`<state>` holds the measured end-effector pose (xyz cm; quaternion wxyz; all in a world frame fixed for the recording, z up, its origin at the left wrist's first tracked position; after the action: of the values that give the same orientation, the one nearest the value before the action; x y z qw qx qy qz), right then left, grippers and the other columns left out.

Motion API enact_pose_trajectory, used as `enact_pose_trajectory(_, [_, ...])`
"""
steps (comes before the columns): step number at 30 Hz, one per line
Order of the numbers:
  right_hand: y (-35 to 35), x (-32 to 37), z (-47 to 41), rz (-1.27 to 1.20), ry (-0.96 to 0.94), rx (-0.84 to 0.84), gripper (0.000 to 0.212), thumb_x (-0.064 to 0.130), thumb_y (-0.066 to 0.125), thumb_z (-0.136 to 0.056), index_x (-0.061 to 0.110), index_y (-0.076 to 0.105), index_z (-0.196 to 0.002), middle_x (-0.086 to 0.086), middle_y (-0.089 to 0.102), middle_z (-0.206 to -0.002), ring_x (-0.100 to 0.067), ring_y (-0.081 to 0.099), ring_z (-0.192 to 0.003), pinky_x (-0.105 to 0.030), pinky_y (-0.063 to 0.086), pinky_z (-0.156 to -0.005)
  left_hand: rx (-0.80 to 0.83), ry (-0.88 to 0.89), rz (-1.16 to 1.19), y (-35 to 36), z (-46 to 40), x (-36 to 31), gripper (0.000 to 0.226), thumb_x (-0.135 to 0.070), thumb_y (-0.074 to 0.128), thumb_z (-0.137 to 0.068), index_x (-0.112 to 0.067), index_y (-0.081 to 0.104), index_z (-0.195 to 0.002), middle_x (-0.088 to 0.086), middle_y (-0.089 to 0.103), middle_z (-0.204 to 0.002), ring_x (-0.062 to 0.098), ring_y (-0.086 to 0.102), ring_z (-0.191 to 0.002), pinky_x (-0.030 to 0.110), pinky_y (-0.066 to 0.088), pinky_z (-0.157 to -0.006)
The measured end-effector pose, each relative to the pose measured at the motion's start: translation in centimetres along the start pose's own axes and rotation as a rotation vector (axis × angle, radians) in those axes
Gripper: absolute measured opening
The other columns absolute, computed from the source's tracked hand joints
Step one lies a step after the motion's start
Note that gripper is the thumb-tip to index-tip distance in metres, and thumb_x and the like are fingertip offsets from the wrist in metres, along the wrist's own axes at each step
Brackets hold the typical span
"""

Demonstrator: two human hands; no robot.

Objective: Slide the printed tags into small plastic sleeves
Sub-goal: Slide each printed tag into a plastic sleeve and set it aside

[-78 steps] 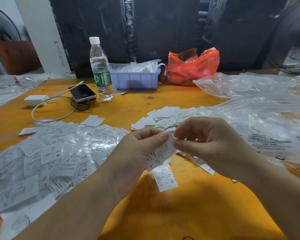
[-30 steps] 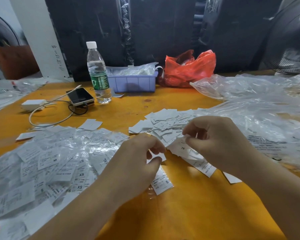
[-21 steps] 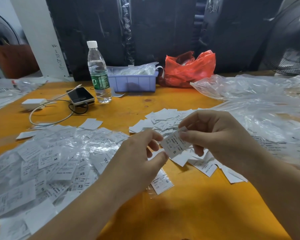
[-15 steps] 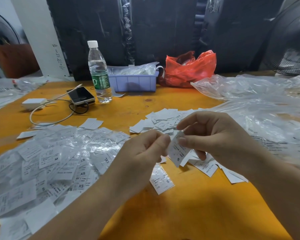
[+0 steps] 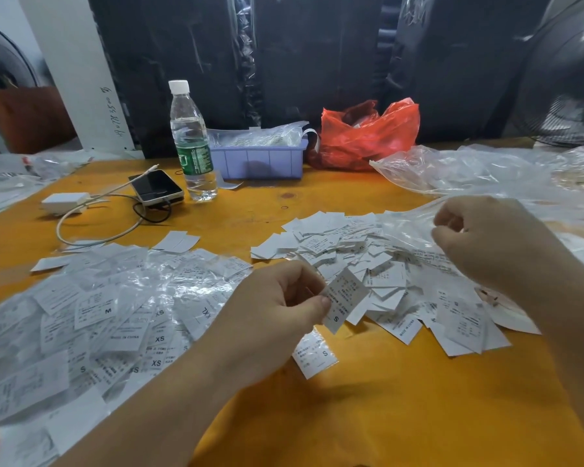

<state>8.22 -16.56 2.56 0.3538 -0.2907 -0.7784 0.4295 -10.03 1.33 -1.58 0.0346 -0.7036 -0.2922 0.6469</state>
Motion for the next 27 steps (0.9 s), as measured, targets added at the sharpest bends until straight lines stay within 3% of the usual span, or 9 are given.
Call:
enact_pose_trajectory(3, [0.7,-1.0,-0.5,0.115,0.189,0.179,0.016,0.012,0.051,-0.087,0.015,0.067,-0.086,-0.006,0.066,-0.084,-0.025,0.062,-0.077,-0.043,0.056,-0.075,-0.008,0.008,-0.025,0.1,0.1,0.1,0.012,-0.023,0.065,-0.092,-0.029,0.065,-0.081,-0.002,0.069,-0.078,0.011,0.061,-0.067,0.038,0.054,-0.069])
enact_pose_trajectory(6, [1.3,-1.2,-0.6,0.150,0.250,0.280,0.025,0.003,0.047,-0.083,0.010,0.070,-0.089,-0.009,0.067,-0.086,-0.028,0.063,-0.080,-0.043,0.057,-0.079,-0.005,0.022,-0.045,0.2,0.2,0.1,0.010,-0.025,0.065,-0.091,-0.028,0.064,-0.081,-0.001,0.069,-0.080,0.022,0.063,-0.077,0.042,0.053,-0.070])
enact_pose_trajectory(10, [1.5,-1.8,-0.5,0.199,0.258,0.227,0.031,0.005,0.048,-0.086,0.010,0.061,-0.114,-0.013,0.063,-0.109,-0.031,0.061,-0.094,-0.041,0.053,-0.085,0.008,0.032,-0.056,0.4,0.3,0.1,0.011,-0.025,0.065,-0.091,-0.029,0.065,-0.081,-0.002,0.069,-0.078,0.022,0.064,-0.077,0.035,0.050,-0.067])
enact_pose_trajectory(14, [2.1,-1.8,-0.3,0.273,0.275,0.344,0.043,0.012,0.048,-0.088,0.013,0.046,-0.131,-0.012,0.047,-0.131,-0.033,0.053,-0.112,-0.041,0.049,-0.088,0.008,0.036,-0.077,0.6,0.3,0.1,0.010,-0.026,0.065,-0.090,-0.029,0.066,-0.081,-0.004,0.069,-0.077,0.017,0.064,-0.075,0.030,0.049,-0.064])
enact_pose_trajectory(20, [2.1,-1.3,0.0,0.295,0.290,0.389,0.016,0.016,0.047,-0.088,0.015,0.050,-0.104,-0.001,0.052,-0.090,-0.025,0.056,-0.089,-0.035,0.047,-0.074,0.017,0.046,-0.079,0.7,0.5,0.0,0.011,-0.024,0.066,-0.090,-0.028,0.066,-0.080,-0.005,0.069,-0.076,0.016,0.063,-0.073,0.027,0.050,-0.062])
enact_pose_trajectory(23, [2.6,-0.8,0.3,0.327,0.274,0.381,0.007,0.017,0.046,-0.089,0.018,0.045,-0.096,-0.001,0.051,-0.089,-0.025,0.055,-0.090,-0.035,0.045,-0.072,0.021,0.040,-0.088,0.8,0.4,0.1,0.013,-0.023,0.066,-0.090,-0.029,0.066,-0.079,-0.007,0.069,-0.076,0.014,0.064,-0.072,0.028,0.050,-0.062])
enact_pose_trajectory(27, [2.9,-0.8,0.1,0.366,0.278,0.350,0.014,0.023,0.046,-0.089,0.019,0.044,-0.102,-0.006,0.045,-0.097,-0.030,0.043,-0.107,-0.040,0.037,-0.080,0.021,0.019,-0.106,0.9,0.3,0.2,0.011,-0.024,0.066,-0.090,-0.030,0.066,-0.080,-0.008,0.070,-0.075,0.011,0.063,-0.069,0.025,0.050,-0.060])
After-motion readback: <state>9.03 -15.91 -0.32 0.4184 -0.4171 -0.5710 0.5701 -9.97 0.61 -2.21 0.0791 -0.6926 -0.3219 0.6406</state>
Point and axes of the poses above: each hand's wrist, its own z-axis away from the middle knuckle, its own y-axis out of the palm, x = y × z, the point moved 1 cm from there along -z, towards the middle knuckle
